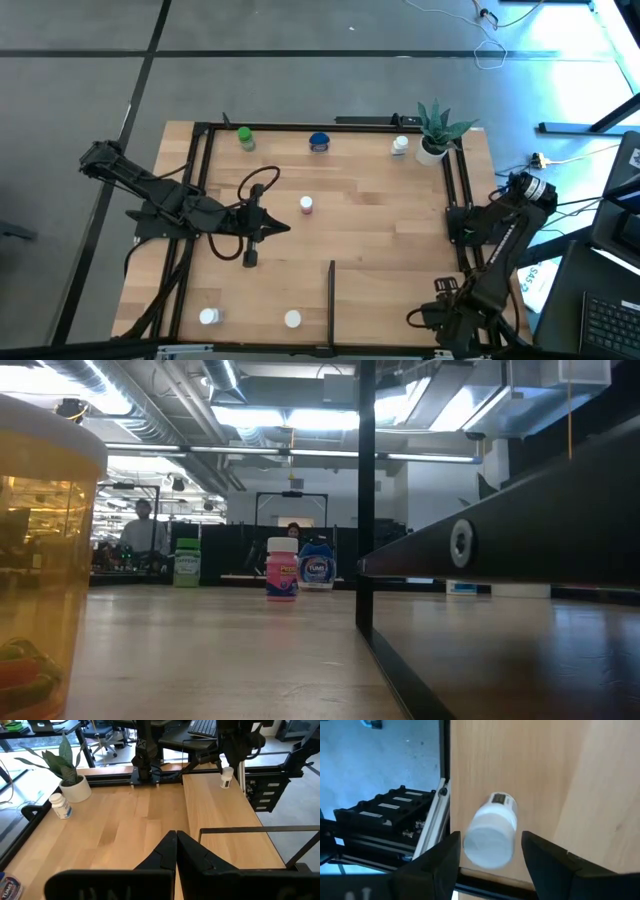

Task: Pick and place medicine bottles onto shelf by color
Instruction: Put the pink pill bottle onto the shelf

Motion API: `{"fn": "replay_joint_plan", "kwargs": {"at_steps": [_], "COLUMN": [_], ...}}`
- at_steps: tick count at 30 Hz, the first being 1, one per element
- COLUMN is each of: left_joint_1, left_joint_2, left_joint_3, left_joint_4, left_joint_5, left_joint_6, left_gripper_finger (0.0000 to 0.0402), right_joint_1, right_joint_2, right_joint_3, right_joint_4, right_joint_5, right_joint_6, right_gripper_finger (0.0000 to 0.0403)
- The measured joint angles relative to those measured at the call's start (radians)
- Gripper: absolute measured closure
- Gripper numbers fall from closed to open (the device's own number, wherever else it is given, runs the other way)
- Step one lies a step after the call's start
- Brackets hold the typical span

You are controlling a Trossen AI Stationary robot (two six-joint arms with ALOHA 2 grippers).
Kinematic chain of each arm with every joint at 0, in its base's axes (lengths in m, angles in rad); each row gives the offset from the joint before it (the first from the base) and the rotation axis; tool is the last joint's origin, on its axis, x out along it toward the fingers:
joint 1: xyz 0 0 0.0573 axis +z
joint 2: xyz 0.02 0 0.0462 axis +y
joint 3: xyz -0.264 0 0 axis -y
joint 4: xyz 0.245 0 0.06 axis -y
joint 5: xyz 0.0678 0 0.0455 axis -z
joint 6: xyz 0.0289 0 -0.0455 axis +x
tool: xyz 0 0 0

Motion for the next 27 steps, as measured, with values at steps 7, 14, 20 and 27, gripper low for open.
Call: {"fn": "replay_joint_plan", "kwargs": {"at_steps": [7, 14, 20, 27], "left_joint_1": [0.000, 0.000, 0.000, 0.000], "left_joint_2": [0.000, 0.000, -0.013, -0.060], "left_joint_3": [0.000, 0.000, -0.001, -0.001], "left_joint_4": [-0.021, -0.026, -0.051, -0.104], "left_joint_5": [0.000, 0.000, 0.001, -0.020], "left_joint_6": [0.000, -0.002, -0.001, -0.008], "left_gripper_finger": [0.0401, 0.0401, 0.0401, 0.0401], "right_joint_1": [-0.005, -0.040, -0.091, -0.172], "right_joint_2": [0.000, -0.001, -0.002, -0.001], "right_joint_3": [0.073, 0.197, 0.294, 0.403], "right_joint_4": [-0.095, -0.265, -0.413, -0.471], "right_joint_5": [0.061, 0.182, 0.231, 0.354], "right_joint_6": [0.003, 0.000, 0.035, 0.048], "right_gripper_finger": [0.0192, 0.0192, 0.0192, 0.0192]}}
